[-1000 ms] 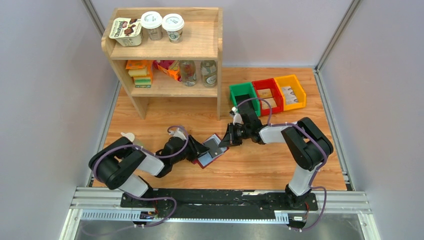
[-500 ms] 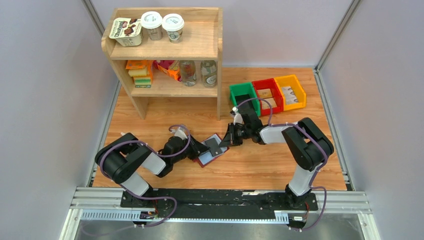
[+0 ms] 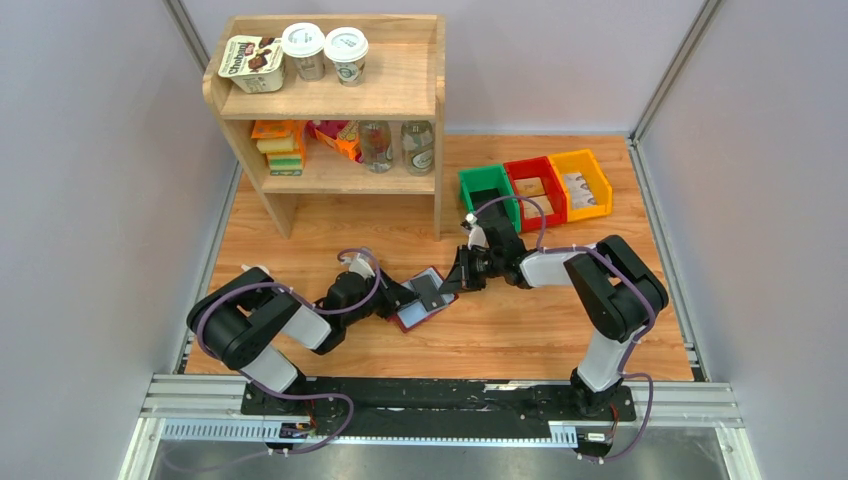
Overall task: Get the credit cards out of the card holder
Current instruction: Remove the credit card from the card holder.
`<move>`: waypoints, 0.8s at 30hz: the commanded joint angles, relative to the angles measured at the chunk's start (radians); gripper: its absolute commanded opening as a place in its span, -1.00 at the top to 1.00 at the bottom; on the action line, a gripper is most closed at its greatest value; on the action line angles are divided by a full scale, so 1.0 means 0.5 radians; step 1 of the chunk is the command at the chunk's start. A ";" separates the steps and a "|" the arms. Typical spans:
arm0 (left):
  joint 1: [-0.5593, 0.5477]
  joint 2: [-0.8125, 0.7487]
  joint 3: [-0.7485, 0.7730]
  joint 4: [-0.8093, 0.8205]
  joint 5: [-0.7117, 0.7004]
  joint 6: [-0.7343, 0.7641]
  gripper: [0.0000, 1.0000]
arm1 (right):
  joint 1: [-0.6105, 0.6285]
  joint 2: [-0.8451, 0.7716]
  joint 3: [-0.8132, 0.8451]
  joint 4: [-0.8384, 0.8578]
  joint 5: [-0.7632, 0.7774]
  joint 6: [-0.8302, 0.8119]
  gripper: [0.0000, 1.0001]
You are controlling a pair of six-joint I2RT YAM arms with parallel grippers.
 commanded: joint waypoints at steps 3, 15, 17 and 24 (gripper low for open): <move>-0.002 0.081 0.126 0.257 0.155 -0.018 0.64 | -0.004 0.077 -0.090 -0.208 0.278 -0.090 1.00; -0.005 0.008 0.000 0.233 0.084 -0.061 1.00 | -0.004 0.093 -0.105 -0.229 0.339 -0.068 1.00; -0.005 -0.053 -0.043 0.138 0.057 -0.058 1.00 | -0.001 0.102 -0.111 -0.239 0.358 -0.059 1.00; -0.005 -0.234 -0.107 -0.236 -0.045 -0.039 1.00 | -0.010 0.121 -0.111 -0.229 0.367 -0.044 1.00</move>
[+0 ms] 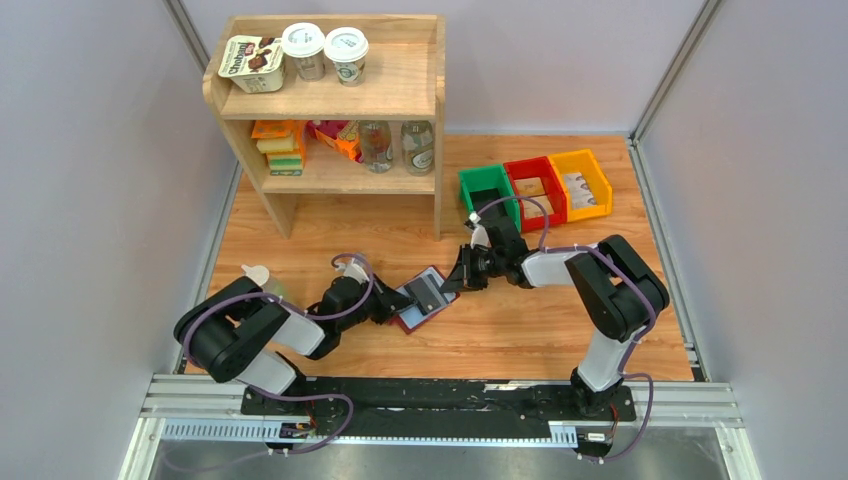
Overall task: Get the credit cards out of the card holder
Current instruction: Remove the credit card from the card holder.
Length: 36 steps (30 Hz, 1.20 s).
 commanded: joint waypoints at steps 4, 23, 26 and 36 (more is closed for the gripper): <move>-0.012 -0.186 0.000 -0.391 -0.085 0.037 1.00 | 0.012 0.057 -0.074 -0.257 0.333 -0.119 1.00; -0.009 -1.226 -0.028 -1.554 -0.312 0.237 1.00 | 0.009 -0.133 0.083 -0.496 0.404 -0.236 1.00; -0.009 -1.413 -0.010 -1.674 -0.312 0.365 1.00 | 0.012 -0.237 0.144 -0.591 0.416 -0.276 0.89; -0.009 -1.601 0.321 -1.750 -0.043 1.067 1.00 | 0.027 -0.777 0.356 -0.904 0.309 -0.680 -0.15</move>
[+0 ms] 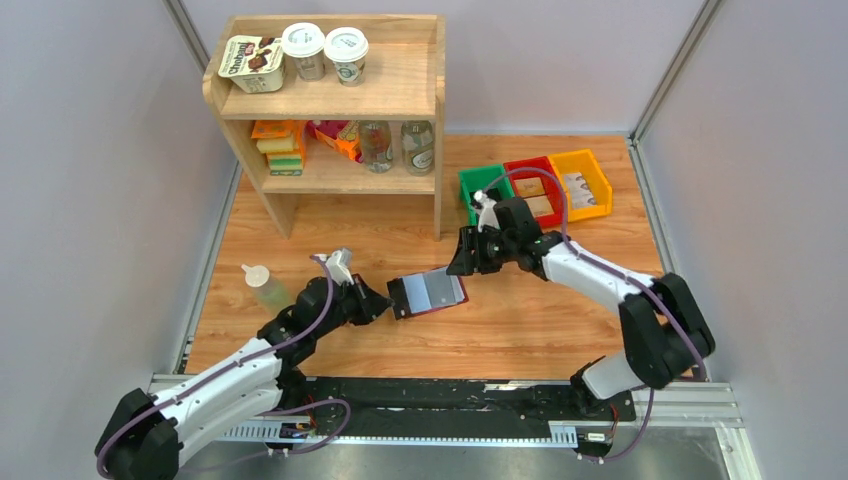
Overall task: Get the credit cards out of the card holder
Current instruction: Remove the credit card from the card holder, then place the credit card in the storage box.
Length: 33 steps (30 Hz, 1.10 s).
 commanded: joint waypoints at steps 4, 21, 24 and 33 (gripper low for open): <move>-0.008 0.029 0.483 -0.064 0.482 0.775 1.00 | 0.010 -0.513 0.153 -0.209 -0.351 -0.532 -0.43; -0.008 0.529 1.545 -0.889 1.602 1.729 1.00 | 0.185 -0.627 0.656 -0.795 -0.990 -1.177 -0.49; -0.008 0.630 1.631 -0.996 1.639 1.821 1.00 | 0.185 -0.584 0.671 -0.801 -1.070 -1.177 -0.09; -0.005 0.652 1.665 -1.070 1.171 1.859 0.41 | 0.118 -0.529 0.641 -0.817 -0.758 -1.052 1.00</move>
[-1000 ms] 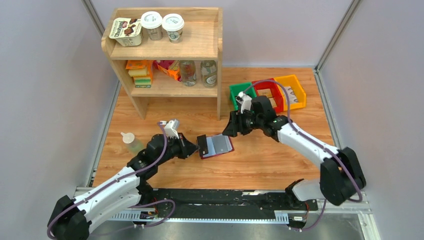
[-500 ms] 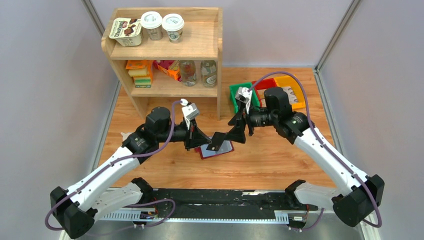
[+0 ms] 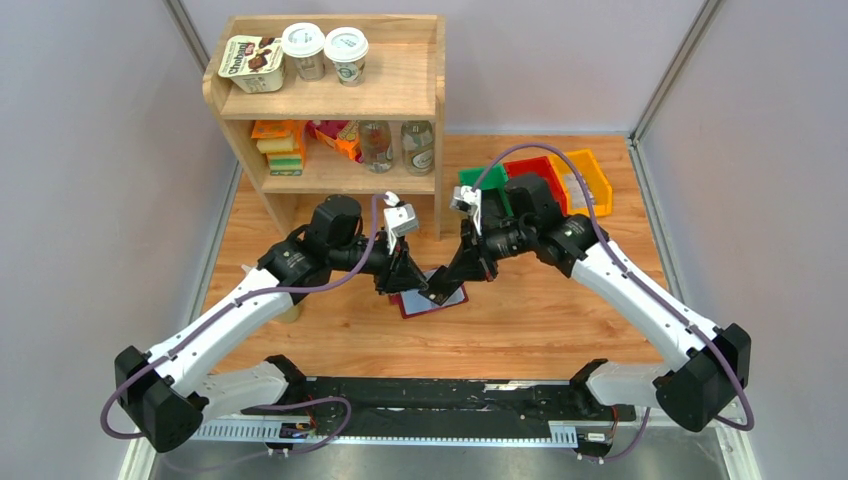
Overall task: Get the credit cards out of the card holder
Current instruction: Place the credit card in the storage box.
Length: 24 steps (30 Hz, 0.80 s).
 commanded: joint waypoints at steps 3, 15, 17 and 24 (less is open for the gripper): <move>-0.002 -0.100 0.006 -0.109 -0.815 -0.025 0.01 | -0.252 0.060 0.032 -0.011 0.437 0.188 1.00; 0.026 -0.556 -0.353 -0.226 -1.999 -0.418 -0.67 | -0.903 0.609 0.513 -0.097 1.315 0.682 1.00; 0.026 -0.658 -0.427 -0.229 -2.033 -0.445 -0.83 | -0.916 0.775 0.651 -0.088 1.337 0.673 1.00; 0.026 -0.751 -0.519 -0.253 -2.024 -0.510 -0.97 | -0.903 1.342 1.059 0.013 1.159 0.808 1.00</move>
